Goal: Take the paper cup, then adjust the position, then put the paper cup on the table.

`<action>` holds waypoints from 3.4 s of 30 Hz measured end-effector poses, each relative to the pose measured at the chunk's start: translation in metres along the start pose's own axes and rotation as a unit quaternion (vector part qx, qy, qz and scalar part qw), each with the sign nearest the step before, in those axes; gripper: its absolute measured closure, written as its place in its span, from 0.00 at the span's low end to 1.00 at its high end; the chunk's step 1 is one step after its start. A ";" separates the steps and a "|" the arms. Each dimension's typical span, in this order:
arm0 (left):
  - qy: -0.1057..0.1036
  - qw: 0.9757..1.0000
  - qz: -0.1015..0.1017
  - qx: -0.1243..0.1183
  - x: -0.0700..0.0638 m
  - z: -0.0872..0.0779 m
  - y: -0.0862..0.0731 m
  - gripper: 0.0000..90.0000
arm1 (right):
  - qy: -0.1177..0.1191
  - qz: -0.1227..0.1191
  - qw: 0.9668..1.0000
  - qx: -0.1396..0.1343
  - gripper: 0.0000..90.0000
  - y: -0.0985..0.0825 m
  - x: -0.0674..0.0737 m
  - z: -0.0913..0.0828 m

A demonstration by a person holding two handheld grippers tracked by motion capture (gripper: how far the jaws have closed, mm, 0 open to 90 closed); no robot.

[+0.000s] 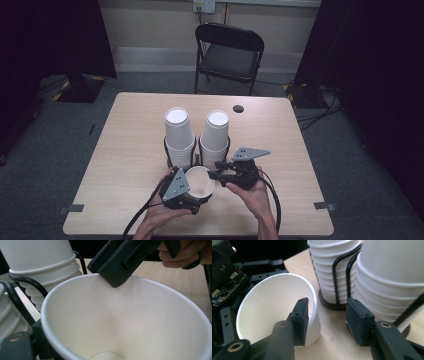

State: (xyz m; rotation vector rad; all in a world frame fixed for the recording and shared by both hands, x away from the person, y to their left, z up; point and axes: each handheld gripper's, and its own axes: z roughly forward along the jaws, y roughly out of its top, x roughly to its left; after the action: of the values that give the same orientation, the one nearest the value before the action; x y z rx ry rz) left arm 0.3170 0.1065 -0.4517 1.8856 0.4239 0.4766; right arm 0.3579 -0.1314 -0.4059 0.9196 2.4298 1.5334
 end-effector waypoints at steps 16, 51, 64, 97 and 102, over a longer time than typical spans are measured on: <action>0.035 0.998 -0.043 -0.022 0.019 -0.030 -0.011 0.10 | -0.058 0.014 0.996 -0.060 0.48 -0.018 -0.012 -0.021; 0.181 0.972 -0.142 -0.042 0.096 -0.089 -0.024 0.10 | -0.172 0.090 0.974 -0.117 0.17 -0.087 -0.041 -0.036; 0.218 0.961 -0.160 -0.055 0.123 -0.089 -0.028 0.10 | -0.192 0.091 0.968 -0.132 0.17 -0.101 -0.040 -0.034; 0.256 0.946 -0.196 -0.020 0.171 -0.054 -0.058 0.08 | -0.207 0.048 0.965 -0.151 0.15 -0.114 -0.027 -0.029; 0.259 0.946 -0.196 0.009 0.171 -0.047 -0.065 0.08 | -0.208 0.045 0.966 -0.150 0.16 -0.113 -0.027 -0.028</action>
State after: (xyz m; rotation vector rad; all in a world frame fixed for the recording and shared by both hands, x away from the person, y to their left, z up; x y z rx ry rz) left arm 0.4352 0.2523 -0.4756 1.6178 1.1313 0.6950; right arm 0.3195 -0.2021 -0.4948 1.1599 1.8340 1.4970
